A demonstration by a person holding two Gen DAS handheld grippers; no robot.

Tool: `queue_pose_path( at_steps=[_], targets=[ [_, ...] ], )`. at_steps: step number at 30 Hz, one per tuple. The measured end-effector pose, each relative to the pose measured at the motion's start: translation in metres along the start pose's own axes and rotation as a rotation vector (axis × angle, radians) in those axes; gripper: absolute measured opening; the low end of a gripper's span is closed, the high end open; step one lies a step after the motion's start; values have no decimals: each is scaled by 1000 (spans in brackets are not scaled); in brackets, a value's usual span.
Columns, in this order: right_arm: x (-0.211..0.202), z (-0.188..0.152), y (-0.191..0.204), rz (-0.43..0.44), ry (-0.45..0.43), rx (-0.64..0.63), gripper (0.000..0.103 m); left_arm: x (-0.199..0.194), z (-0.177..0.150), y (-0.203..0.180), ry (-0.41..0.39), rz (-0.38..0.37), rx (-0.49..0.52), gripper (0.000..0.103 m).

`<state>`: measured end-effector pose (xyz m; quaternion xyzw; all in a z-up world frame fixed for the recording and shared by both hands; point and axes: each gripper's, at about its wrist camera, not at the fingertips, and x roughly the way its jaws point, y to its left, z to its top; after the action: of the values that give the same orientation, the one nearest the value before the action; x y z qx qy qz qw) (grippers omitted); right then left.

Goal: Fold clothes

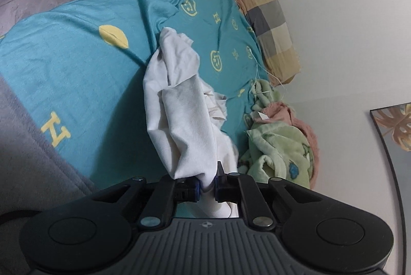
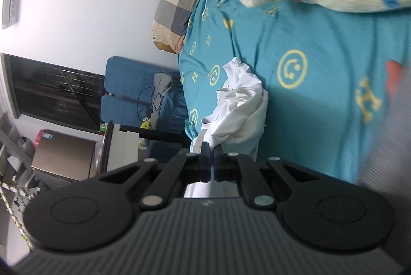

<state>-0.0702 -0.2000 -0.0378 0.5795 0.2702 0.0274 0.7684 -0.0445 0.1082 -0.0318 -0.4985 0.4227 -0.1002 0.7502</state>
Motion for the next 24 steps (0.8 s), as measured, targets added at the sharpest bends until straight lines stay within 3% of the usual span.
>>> queue_pose_path(
  at_steps=[4,9,16,24],
  targets=[
    [2,5,11,13,-20,3,5,0,11,-14,0,-37,-22,10],
    [53,33,37,15,-34,3,5,32,55,-35,-10,-34,-73,11],
    [162,85,49,-67,-21,24,5,139,144,-45,-8,11,-145,14],
    [282,133,7,-170,39,54,5,254,214,-19,35,119,-67,15]
  ],
)
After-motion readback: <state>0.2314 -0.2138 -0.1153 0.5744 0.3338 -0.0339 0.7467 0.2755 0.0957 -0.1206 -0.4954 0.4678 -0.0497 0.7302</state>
